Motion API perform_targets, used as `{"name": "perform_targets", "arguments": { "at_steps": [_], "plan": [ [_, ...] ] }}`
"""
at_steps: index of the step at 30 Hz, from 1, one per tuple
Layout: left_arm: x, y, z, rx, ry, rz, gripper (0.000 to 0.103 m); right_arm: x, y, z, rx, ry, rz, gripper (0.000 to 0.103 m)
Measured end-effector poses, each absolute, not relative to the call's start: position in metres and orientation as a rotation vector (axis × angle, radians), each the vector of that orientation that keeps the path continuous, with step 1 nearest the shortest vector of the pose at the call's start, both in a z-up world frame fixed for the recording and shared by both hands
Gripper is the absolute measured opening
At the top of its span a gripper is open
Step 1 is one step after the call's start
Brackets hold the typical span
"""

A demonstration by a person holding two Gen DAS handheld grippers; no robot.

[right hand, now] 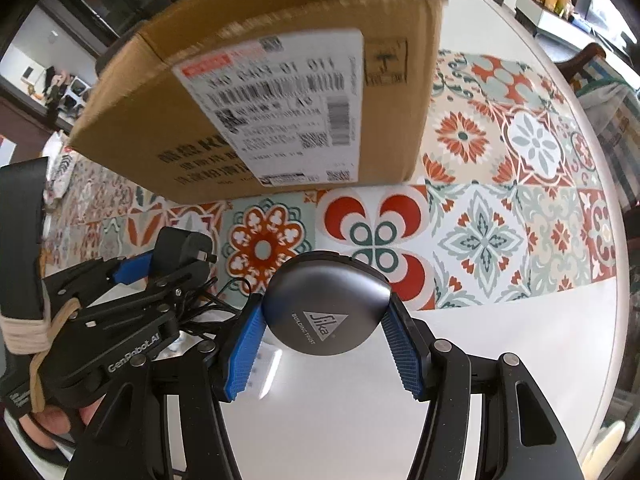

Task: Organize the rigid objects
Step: 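Lift the puck and adapter and carry both tools over the box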

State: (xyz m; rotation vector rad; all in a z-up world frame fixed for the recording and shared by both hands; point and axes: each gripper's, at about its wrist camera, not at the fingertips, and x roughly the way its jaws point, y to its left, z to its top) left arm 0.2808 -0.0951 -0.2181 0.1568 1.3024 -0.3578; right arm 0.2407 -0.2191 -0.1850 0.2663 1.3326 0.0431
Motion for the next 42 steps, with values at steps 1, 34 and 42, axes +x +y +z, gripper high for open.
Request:
{"name": "perform_targets", "arguments": {
  "at_steps": [1, 34, 42],
  "plan": [
    [0.279, -0.094, -0.212, 0.155, 1.290, -0.357, 0.041, 0.240, -0.218, -0.180, 0.265, 1.323, 0.048, 0.059],
    [0.260, -0.060, -0.040, 0.058, 0.902, -0.337, 0.041, 0.229, -0.213, -0.031, 0.246, 0.932, 0.151, 0.059],
    [0.280, -0.068, -0.023, 0.070, 0.857, -0.332, 0.041, 0.246, -0.217, -0.015, 0.229, 0.877, 0.137, 0.059]
  ]
}}
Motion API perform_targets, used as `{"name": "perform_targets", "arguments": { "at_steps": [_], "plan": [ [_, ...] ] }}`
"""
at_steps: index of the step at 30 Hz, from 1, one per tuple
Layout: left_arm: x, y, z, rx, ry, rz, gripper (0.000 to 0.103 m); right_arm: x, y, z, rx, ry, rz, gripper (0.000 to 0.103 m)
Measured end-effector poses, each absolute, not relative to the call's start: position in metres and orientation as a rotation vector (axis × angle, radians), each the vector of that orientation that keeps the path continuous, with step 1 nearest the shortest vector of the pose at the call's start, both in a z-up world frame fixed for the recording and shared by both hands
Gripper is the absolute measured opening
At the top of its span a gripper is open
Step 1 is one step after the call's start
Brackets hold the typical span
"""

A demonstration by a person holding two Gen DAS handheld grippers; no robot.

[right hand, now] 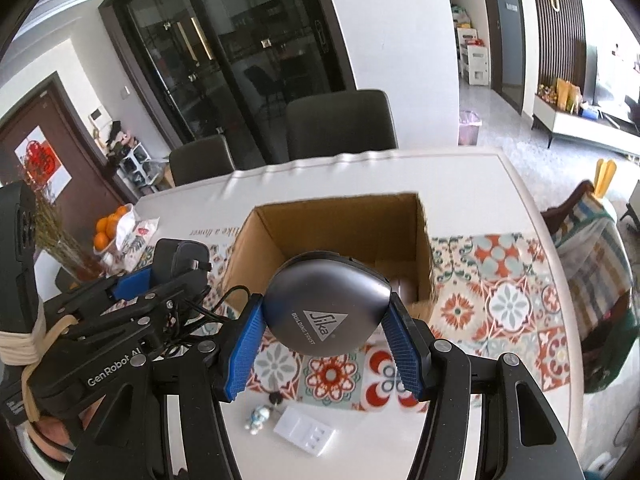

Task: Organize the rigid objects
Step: 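Lift the puck and adapter and carry both tools over the box, then open both tools to drop the puck and adapter into the box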

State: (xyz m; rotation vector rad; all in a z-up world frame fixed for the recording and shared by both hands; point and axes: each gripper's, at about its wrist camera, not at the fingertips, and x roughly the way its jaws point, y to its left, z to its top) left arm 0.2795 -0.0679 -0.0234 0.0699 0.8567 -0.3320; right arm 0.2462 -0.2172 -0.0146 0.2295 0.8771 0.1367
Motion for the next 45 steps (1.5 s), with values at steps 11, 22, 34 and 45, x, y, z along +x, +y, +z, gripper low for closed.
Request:
{"name": "perform_targets", "arguments": {
  "at_steps": [11, 22, 34, 45],
  "plan": [
    [0.315, -0.082, -0.014, 0.076, 0.851, -0.340, 0.041, 0.276, -0.224, -0.004, 0.208, 0.850, 0.112, 0.059],
    [0.343, -0.096, -0.026, 0.103, 0.892, -0.331, 0.041, 0.307, -0.236, -0.014, 0.207, 0.885, 0.079, 0.059],
    [0.365, -0.105, -0.048, 0.133, 0.948, -0.315, 0.042, 0.328, -0.238, -0.026, 0.203, 0.920, 0.067, 0.059],
    [0.352, -0.087, -0.040, 0.176, 0.898, -0.228, 0.066, 0.333, -0.233, -0.030, 0.198, 0.938, 0.076, 0.059]
  ]
}}
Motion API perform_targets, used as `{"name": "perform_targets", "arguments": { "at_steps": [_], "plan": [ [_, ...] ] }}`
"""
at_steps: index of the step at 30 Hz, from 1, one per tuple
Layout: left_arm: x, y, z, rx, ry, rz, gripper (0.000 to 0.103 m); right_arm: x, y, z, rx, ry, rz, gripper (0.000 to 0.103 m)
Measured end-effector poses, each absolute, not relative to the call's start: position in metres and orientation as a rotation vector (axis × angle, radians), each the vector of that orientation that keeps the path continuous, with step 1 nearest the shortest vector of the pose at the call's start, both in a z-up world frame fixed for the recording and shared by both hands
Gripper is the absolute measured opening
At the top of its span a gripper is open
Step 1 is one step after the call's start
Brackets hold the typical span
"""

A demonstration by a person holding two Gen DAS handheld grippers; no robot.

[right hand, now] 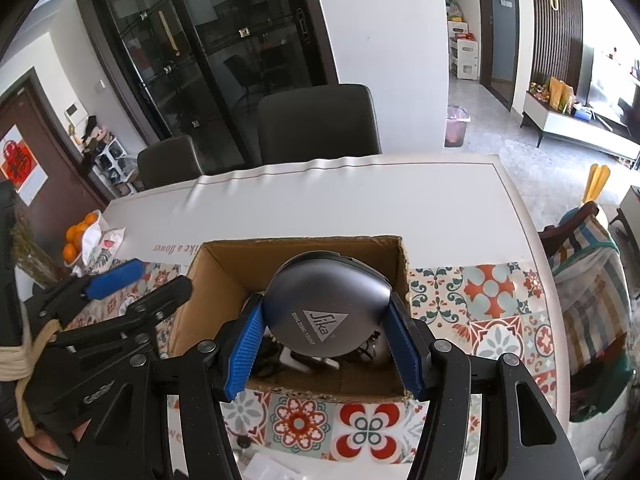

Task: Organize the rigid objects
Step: 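Open both tools to drop the puck and adapter into the box, then withdraw both open tools and move toward the white charger and keychain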

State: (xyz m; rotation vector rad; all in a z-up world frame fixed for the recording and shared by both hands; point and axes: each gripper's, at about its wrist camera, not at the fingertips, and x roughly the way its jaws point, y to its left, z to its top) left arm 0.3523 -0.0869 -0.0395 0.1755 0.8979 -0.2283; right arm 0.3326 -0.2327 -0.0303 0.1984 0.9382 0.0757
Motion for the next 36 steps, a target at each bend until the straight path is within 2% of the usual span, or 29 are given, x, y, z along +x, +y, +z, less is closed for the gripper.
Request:
{"name": "perform_targets", "arguments": {
  "at_steps": [2, 6, 11, 13, 15, 24, 36],
  "plan": [
    [0.349, -0.081, -0.037, 0.181, 0.889, -0.204, 0.070, 0.334, -0.229, -0.031, 0.193, 0.942, 0.082, 0.059],
    [0.344, -0.067, -0.032, 0.174, 0.873, -0.155, 0.087, 0.337, -0.218, -0.032, 0.180, 0.949, 0.101, 0.059],
    [0.341, -0.046, -0.029, 0.150, 0.852, -0.082, 0.093, 0.342, -0.204, -0.035, 0.161, 0.963, 0.128, 0.059],
    [0.339, -0.038, -0.030, 0.144, 0.855, -0.064, 0.093, 0.344, -0.198, -0.036, 0.148, 0.971, 0.134, 0.061],
    [0.337, -0.034, -0.030, 0.142, 0.855, -0.054, 0.094, 0.345, -0.193, -0.035, 0.130, 0.961, 0.124, 0.076],
    [0.315, -0.018, -0.034, 0.114, 0.863, -0.040, 0.100, 0.326, -0.189, -0.028, 0.120, 0.946, 0.110, 0.076],
    [0.274, -0.006, -0.044, 0.099, 0.910, -0.031, 0.101, 0.280, -0.184, -0.023, 0.098, 0.938, 0.138, 0.076]
  ]
}}
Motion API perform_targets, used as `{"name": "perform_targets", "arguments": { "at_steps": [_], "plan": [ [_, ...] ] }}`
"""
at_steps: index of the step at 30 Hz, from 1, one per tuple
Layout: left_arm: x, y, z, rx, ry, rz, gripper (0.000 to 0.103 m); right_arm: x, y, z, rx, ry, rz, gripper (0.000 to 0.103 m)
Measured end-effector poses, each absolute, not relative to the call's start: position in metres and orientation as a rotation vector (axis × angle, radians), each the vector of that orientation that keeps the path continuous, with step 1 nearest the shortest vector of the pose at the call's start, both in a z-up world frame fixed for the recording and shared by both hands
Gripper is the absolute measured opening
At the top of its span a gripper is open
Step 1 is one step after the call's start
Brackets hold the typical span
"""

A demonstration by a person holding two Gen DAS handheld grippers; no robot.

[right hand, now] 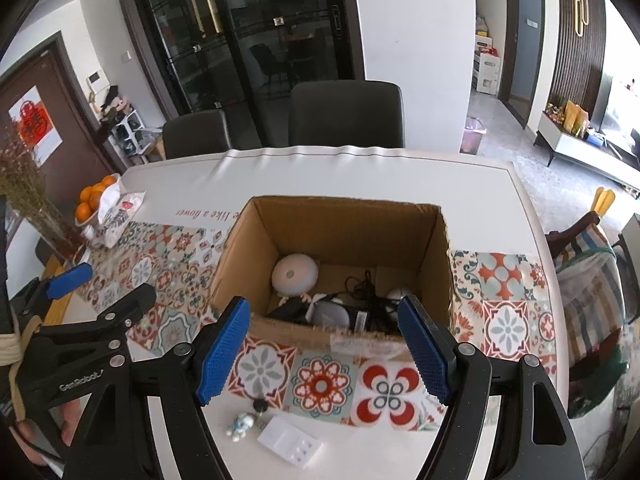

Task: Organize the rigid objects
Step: 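Withdraw both open tools and move toward the white charger and keychain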

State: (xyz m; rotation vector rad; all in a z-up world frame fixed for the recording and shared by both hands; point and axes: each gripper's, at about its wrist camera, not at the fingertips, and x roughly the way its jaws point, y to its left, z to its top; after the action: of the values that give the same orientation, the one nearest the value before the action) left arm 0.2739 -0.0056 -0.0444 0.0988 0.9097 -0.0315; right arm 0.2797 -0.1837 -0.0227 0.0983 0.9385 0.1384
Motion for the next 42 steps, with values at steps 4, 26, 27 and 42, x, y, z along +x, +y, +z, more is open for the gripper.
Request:
{"name": "perform_targets", "arguments": {
  "at_steps": [4, 26, 27, 42],
  "plan": [
    [0.259, -0.003, -0.049, 0.098, 0.927, -0.022, 0.101, 0.266, -0.178, -0.026, 0.084, 0.948, 0.159, 0.076],
    [0.211, 0.019, -0.113, 0.061, 1.106, 0.076, 0.101, 0.232, -0.151, -0.094, 0.033, 1.147, 0.272, 0.076],
    [0.210, 0.021, -0.117, 0.059, 1.116, 0.082, 0.101, 0.232, -0.149, -0.096, 0.029, 1.153, 0.277, 0.076],
    [0.188, 0.035, -0.170, 0.005, 1.255, 0.160, 0.101, 0.225, -0.123, -0.156, -0.071, 1.324, 0.378, 0.076]
  ]
}}
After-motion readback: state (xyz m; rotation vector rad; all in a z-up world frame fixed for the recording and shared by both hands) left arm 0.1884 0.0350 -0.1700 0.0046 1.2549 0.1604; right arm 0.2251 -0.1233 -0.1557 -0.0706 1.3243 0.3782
